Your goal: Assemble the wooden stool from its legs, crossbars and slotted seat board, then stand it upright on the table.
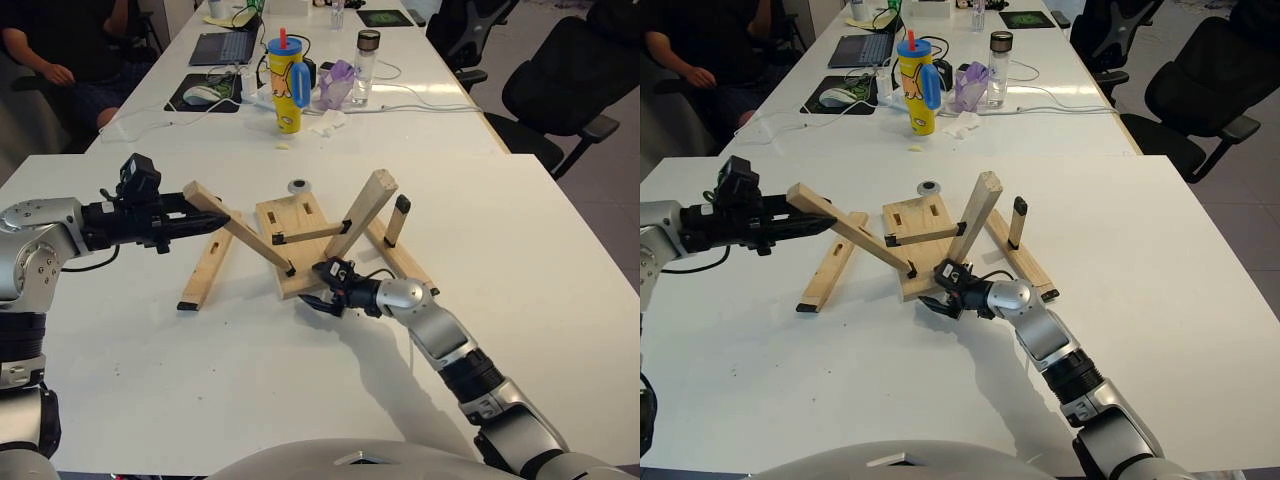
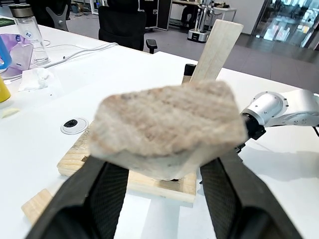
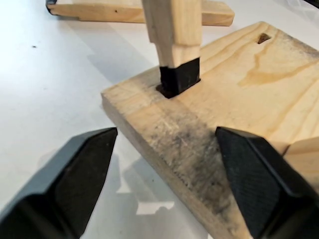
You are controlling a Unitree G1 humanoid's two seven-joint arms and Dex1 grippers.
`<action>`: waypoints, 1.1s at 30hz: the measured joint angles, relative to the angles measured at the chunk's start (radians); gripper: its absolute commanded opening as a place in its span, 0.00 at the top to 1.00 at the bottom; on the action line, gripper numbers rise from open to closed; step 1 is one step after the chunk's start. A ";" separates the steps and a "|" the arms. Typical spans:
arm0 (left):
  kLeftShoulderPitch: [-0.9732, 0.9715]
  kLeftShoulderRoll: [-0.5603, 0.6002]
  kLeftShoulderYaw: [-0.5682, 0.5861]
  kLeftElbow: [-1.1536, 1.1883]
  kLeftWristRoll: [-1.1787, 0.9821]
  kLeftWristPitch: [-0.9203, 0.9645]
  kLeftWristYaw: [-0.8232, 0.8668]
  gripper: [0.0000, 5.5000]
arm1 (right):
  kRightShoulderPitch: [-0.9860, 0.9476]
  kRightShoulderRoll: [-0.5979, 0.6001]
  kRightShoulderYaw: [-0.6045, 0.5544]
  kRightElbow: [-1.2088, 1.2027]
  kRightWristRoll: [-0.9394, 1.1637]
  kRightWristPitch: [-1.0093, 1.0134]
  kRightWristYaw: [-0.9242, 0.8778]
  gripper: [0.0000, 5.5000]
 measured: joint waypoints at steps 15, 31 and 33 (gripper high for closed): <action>-0.289 0.051 -0.239 0.015 0.182 0.011 -0.201 0.62 | -0.012 -0.018 0.019 -0.038 0.000 0.069 0.028 0.34; -0.220 -0.049 -0.244 -0.114 0.181 -0.010 -0.073 0.62 | -0.019 -0.028 0.020 -0.047 -0.001 0.102 0.026 0.34; -0.211 -0.078 -0.273 -0.064 0.208 -0.025 -0.052 0.62 | -0.026 -0.030 0.018 -0.041 -0.003 0.102 0.022 0.34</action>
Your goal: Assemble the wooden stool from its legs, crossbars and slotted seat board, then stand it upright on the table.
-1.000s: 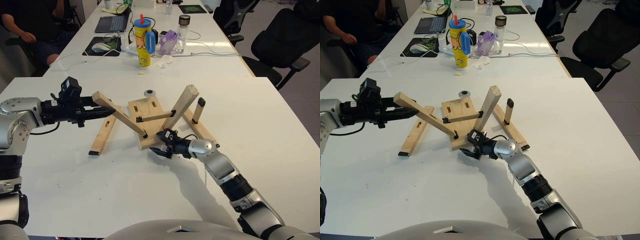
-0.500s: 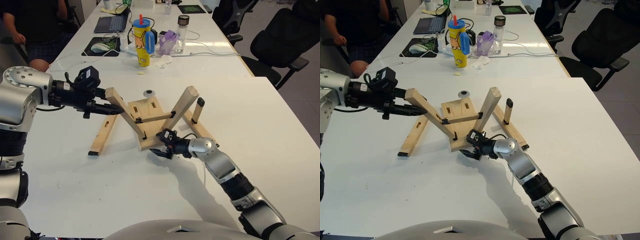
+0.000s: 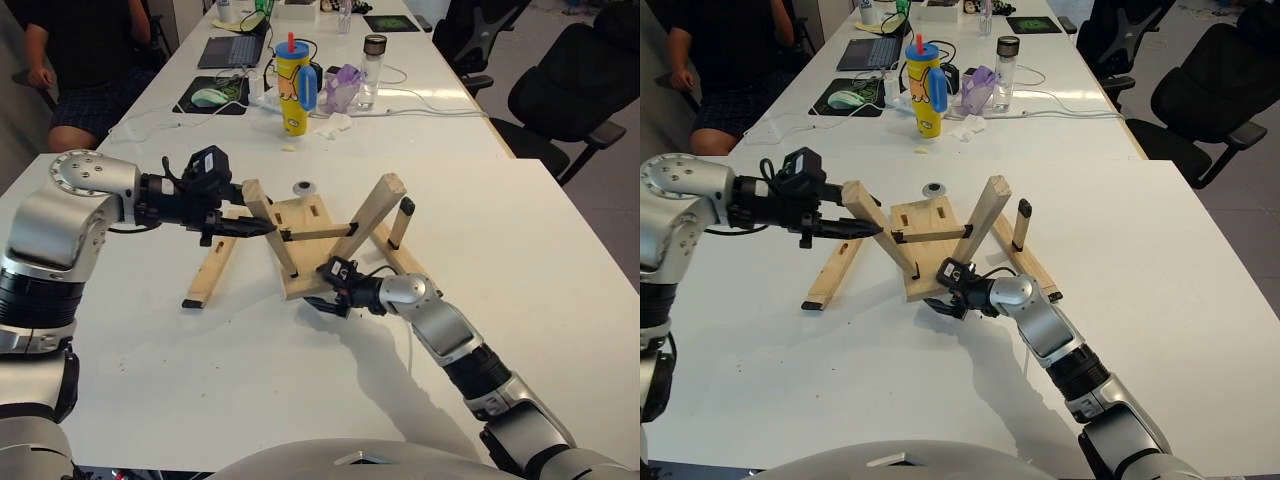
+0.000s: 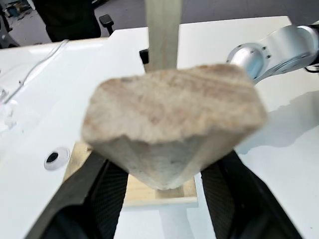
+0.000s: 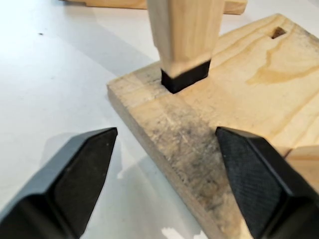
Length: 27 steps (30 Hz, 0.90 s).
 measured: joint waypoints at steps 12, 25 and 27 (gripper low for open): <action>0.014 -0.056 -0.006 0.032 -0.003 -0.055 0.044 0.62 | 0.218 0.150 -0.192 -0.173 0.311 -0.012 -0.030 0.59; -0.006 -0.048 -0.030 0.036 -0.005 -0.055 0.048 0.62 | 0.054 0.296 -0.194 -0.320 0.206 0.103 -0.493 0.99; -0.014 -0.045 -0.038 0.048 0.001 -0.052 0.044 0.62 | 0.034 0.273 -0.129 -0.273 0.152 0.103 -0.505 1.00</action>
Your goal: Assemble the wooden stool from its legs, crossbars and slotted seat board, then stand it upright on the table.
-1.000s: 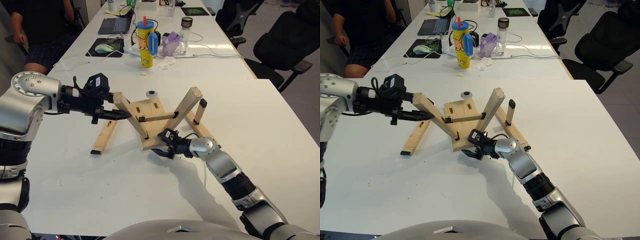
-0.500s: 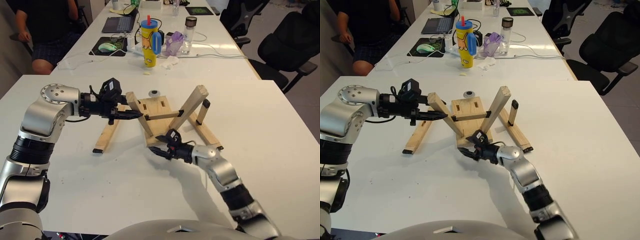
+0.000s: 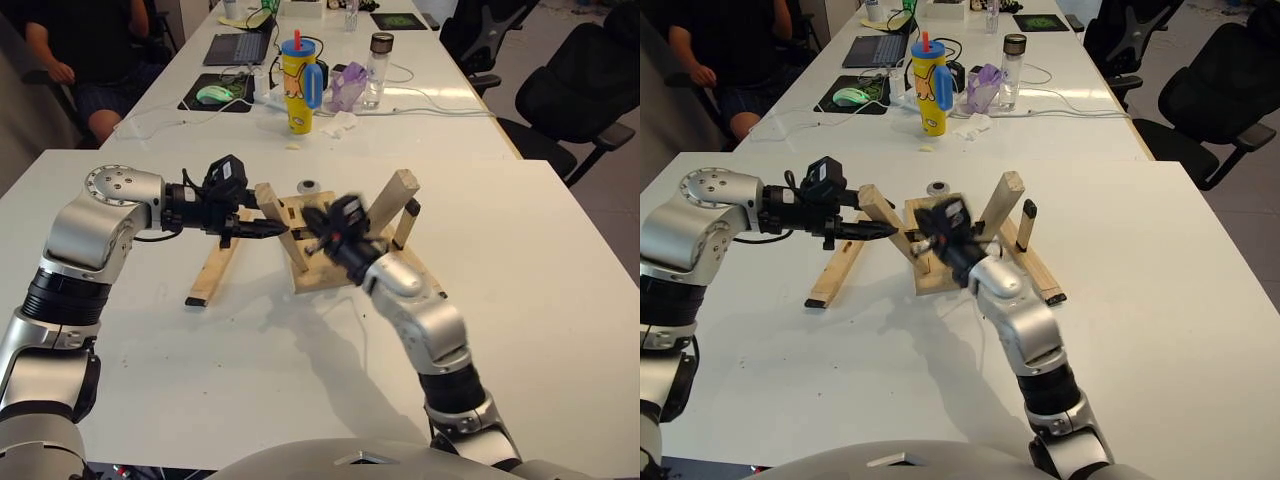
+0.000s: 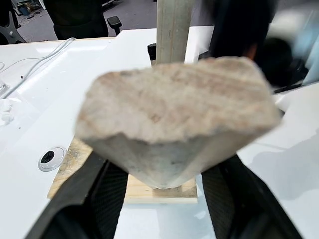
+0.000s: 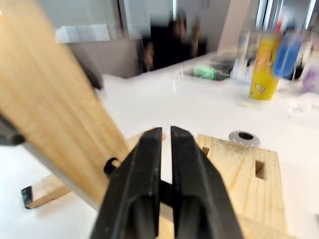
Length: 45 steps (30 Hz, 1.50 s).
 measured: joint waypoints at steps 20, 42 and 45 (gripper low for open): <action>-0.071 -0.041 0.004 0.195 0.017 -0.098 -0.090 0.62 | 0.187 -0.072 -0.076 0.264 0.000 -0.224 0.140 1.00; -0.185 -0.058 0.612 0.115 -0.571 0.344 0.201 0.54 | 0.123 -0.079 -0.004 0.236 -0.071 -0.083 0.136 1.00; -0.313 -0.211 0.635 0.028 -0.647 0.309 0.455 0.61 | 0.121 -0.077 0.000 0.248 -0.071 -0.092 0.140 1.00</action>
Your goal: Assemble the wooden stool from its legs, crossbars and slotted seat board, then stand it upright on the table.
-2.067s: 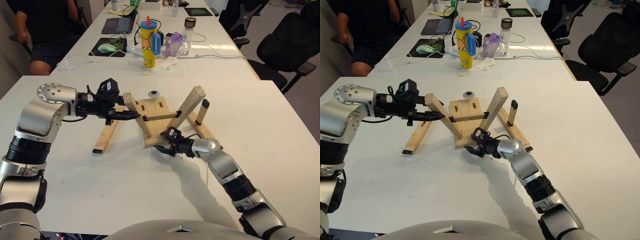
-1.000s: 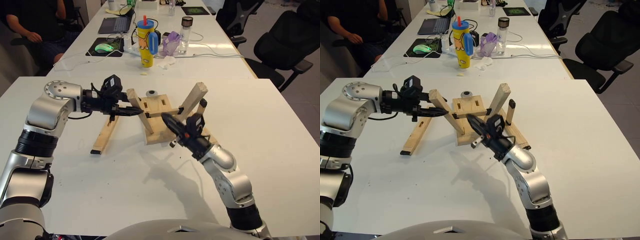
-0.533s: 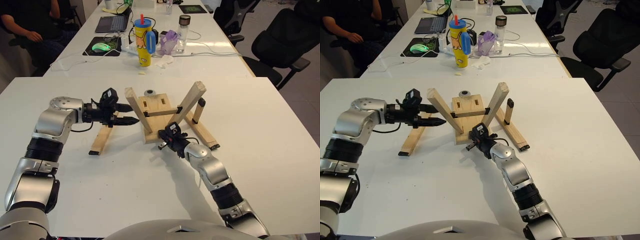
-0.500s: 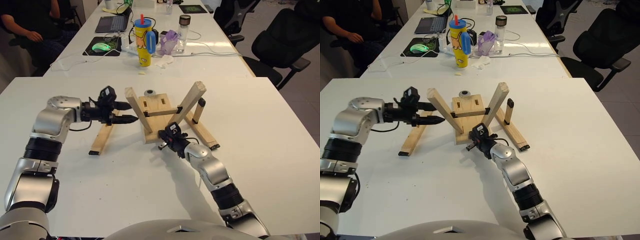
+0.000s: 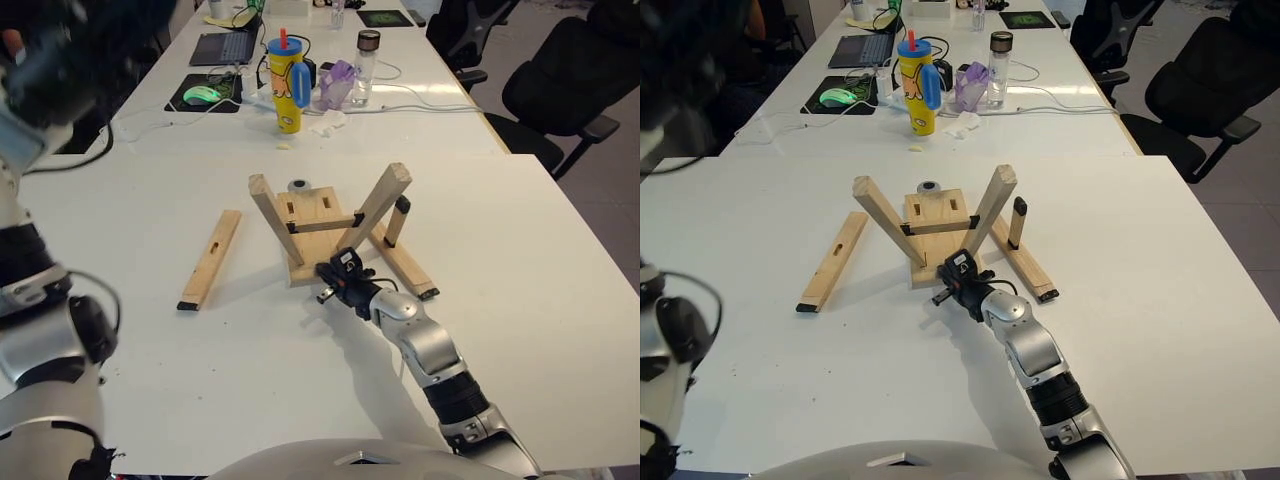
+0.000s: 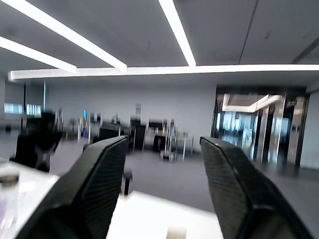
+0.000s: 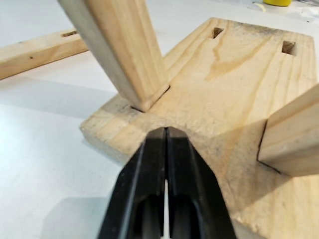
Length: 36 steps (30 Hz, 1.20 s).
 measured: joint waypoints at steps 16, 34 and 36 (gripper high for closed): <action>0.146 -0.235 -0.171 -0.174 0.191 -0.274 0.369 0.62 | -0.045 0.017 0.010 0.066 0.002 -0.028 0.023 1.00; 0.530 -0.228 -0.222 -0.409 0.723 -0.613 0.661 1.00 | -0.033 0.035 -0.024 0.136 0.019 -0.152 0.052 1.00; 0.666 -0.221 -0.226 -0.450 0.759 -0.587 0.665 1.00 | -0.015 0.037 -0.031 0.118 0.032 -0.162 0.054 1.00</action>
